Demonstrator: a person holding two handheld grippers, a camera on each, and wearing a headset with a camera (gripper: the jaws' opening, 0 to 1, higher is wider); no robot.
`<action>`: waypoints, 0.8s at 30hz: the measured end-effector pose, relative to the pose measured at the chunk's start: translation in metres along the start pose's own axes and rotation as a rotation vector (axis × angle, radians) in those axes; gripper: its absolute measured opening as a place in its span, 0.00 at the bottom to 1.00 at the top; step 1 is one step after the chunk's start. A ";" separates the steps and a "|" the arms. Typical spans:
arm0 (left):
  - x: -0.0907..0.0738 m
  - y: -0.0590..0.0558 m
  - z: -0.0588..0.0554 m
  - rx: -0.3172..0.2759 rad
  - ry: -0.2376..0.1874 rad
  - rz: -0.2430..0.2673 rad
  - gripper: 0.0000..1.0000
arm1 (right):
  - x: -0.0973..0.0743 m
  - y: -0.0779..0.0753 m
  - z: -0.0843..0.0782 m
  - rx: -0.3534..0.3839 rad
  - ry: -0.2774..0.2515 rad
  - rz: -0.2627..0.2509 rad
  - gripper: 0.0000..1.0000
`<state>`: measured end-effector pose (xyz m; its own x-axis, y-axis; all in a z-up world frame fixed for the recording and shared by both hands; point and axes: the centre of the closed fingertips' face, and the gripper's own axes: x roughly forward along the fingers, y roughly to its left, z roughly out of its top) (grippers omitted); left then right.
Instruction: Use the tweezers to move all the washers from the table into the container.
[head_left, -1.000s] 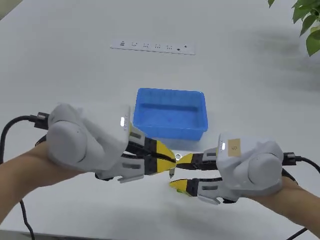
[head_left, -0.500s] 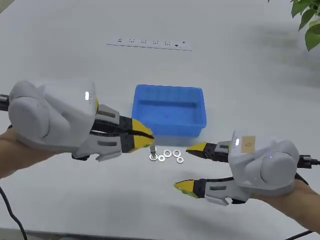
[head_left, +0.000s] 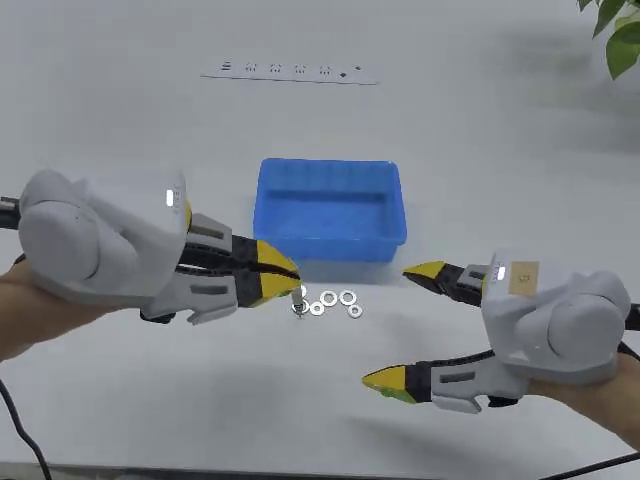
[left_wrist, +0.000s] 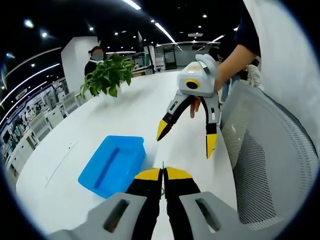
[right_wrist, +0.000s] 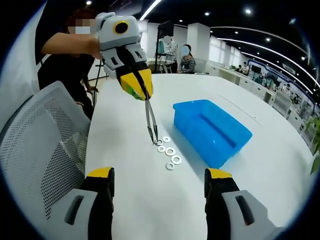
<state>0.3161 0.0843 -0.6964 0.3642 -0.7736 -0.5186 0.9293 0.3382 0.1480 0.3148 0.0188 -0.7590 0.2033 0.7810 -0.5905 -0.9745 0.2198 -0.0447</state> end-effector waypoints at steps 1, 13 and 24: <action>0.000 0.001 0.001 -0.011 -0.008 0.003 0.05 | -0.001 0.000 -0.001 0.001 0.001 0.001 0.77; -0.001 0.001 0.000 -0.031 0.004 -0.013 0.05 | 0.002 0.001 -0.002 0.018 0.000 0.018 0.77; 0.000 -0.002 0.000 -0.025 0.017 -0.025 0.05 | 0.000 0.004 -0.003 0.030 -0.007 0.021 0.77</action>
<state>0.3143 0.0839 -0.6960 0.3391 -0.7731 -0.5360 0.9364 0.3322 0.1134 0.3105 0.0181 -0.7616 0.1832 0.7895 -0.5857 -0.9754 0.2202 -0.0083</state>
